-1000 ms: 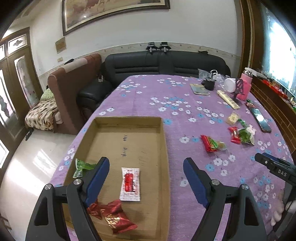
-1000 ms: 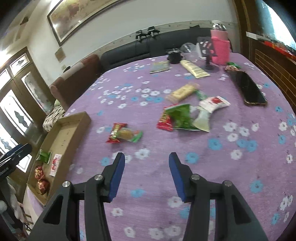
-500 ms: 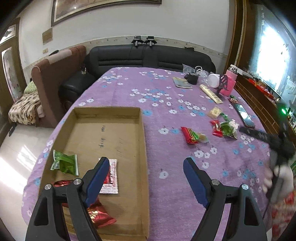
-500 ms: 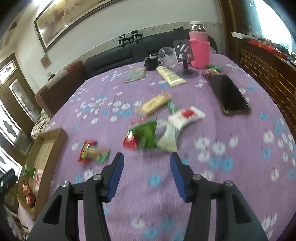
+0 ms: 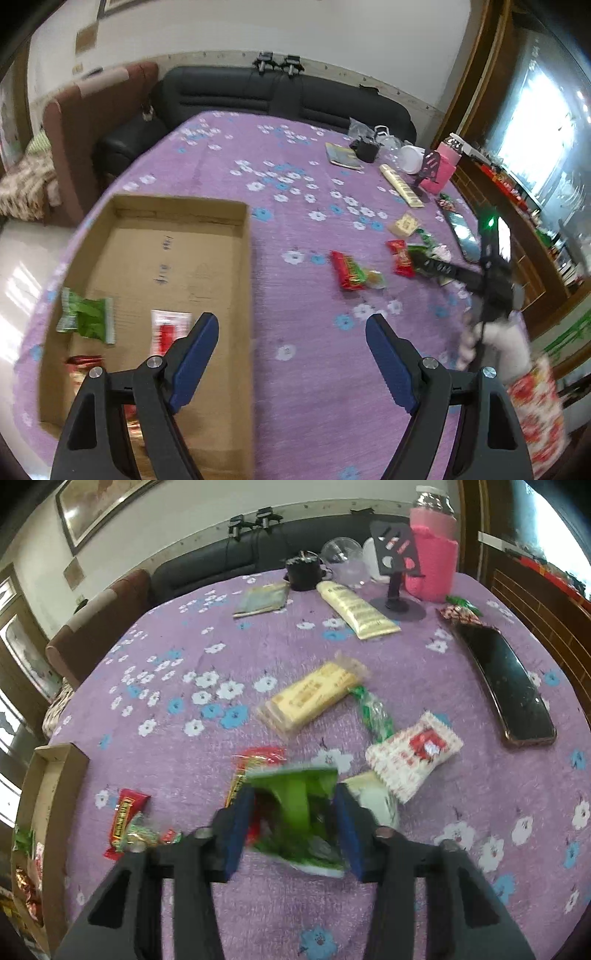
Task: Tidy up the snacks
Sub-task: 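Grasp a red snack bar with the left gripper while the right grasps a green packet, then carry both snacks over the cardboard tray and open both grippers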
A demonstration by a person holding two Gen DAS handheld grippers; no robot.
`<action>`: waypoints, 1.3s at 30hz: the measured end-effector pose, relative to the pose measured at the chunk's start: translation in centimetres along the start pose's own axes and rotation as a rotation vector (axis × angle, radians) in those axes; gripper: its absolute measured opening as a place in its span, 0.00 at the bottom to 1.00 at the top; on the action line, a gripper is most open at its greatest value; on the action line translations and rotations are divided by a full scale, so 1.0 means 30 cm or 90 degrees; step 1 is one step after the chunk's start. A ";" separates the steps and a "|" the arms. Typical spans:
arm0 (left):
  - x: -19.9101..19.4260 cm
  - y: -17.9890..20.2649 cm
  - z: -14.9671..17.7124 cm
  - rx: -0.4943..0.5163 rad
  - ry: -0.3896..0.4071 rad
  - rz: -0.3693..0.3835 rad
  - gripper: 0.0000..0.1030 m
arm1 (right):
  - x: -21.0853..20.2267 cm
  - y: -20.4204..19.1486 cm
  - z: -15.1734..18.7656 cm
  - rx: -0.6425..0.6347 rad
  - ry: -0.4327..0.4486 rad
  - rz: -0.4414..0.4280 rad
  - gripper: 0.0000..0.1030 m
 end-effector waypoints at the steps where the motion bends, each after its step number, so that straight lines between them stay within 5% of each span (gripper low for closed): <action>1: 0.022 0.012 -0.007 -0.006 -0.009 0.011 0.82 | -0.005 0.003 0.004 0.001 0.006 -0.003 0.23; 10: 0.299 0.117 -0.083 -0.032 -0.083 0.040 0.82 | -0.113 0.056 0.071 0.082 0.061 -0.080 0.22; 12: 0.371 0.126 -0.089 -0.020 -0.097 0.024 0.74 | -0.121 0.065 0.079 0.096 0.065 -0.096 0.22; 14: 0.428 0.132 -0.090 -0.007 -0.111 0.010 0.53 | -0.120 0.067 0.083 0.100 0.060 -0.108 0.22; 21: 0.537 0.112 -0.090 0.000 -0.133 -0.023 0.48 | -0.143 0.048 0.074 0.079 0.079 -0.111 0.22; 25: 0.554 0.119 -0.072 0.016 -0.139 -0.037 0.40 | -0.146 0.043 0.073 0.076 0.079 -0.116 0.22; 27: 0.558 0.128 -0.070 0.034 -0.137 -0.042 0.18 | -0.146 0.041 0.073 0.076 0.078 -0.117 0.22; 32: 0.507 0.134 -0.086 0.017 -0.107 -0.017 0.18 | -0.148 0.039 0.072 0.072 0.083 -0.117 0.22; 39: 0.254 0.115 -0.113 -0.017 -0.034 0.049 0.18 | -0.144 0.033 0.077 0.069 0.087 -0.117 0.22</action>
Point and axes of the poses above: each gripper's, at about its wrist camera, not at the fingertips, and x roughly the way its jaws point, y to its right, z to its underside, the point moved 9 cm from there along x, roughly the way its jaws point, and after that the axes turned 6 degrees about z, right-handed, at the moved point
